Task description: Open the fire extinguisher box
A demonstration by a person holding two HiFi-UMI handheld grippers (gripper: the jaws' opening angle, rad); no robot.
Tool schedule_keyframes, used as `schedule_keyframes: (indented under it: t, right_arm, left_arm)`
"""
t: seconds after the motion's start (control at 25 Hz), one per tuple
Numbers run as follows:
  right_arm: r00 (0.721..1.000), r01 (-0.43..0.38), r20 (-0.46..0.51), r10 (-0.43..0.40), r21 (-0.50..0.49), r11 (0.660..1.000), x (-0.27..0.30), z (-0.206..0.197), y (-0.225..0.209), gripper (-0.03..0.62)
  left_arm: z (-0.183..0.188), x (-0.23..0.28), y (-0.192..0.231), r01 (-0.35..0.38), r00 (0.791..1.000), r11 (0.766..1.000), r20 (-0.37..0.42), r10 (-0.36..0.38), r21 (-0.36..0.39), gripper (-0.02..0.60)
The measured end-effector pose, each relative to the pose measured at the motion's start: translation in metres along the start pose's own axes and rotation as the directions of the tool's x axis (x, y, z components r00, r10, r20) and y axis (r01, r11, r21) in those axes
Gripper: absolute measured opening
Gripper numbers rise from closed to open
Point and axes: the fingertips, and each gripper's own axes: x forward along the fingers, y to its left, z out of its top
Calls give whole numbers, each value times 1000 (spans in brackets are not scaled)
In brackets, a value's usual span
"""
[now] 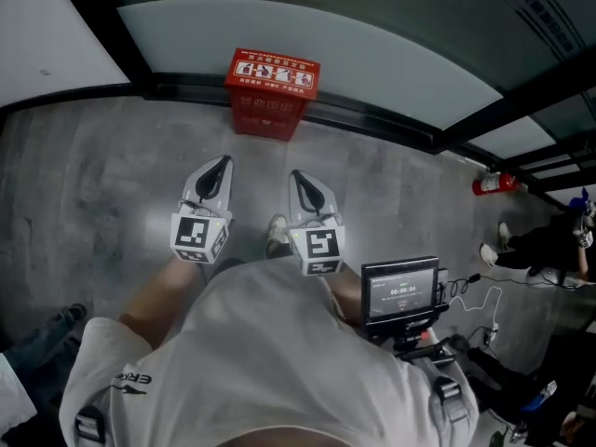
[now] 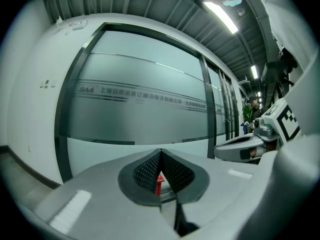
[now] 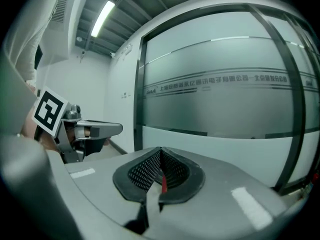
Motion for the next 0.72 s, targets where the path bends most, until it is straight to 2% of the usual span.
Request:
schedule_keyframes:
  t: [0.4,0.72]
  right_arm:
    - [998,-39,-50,40,19,999,100,4,-88,14]
    - [993,-34,-110,35,15,999,168,-8,-116,14]
  left_arm:
    - [-10,122,28,-31,996,999,-87,33,22,2]
    - [-32,183,66,-16,989,1000,-147,19,24,2]
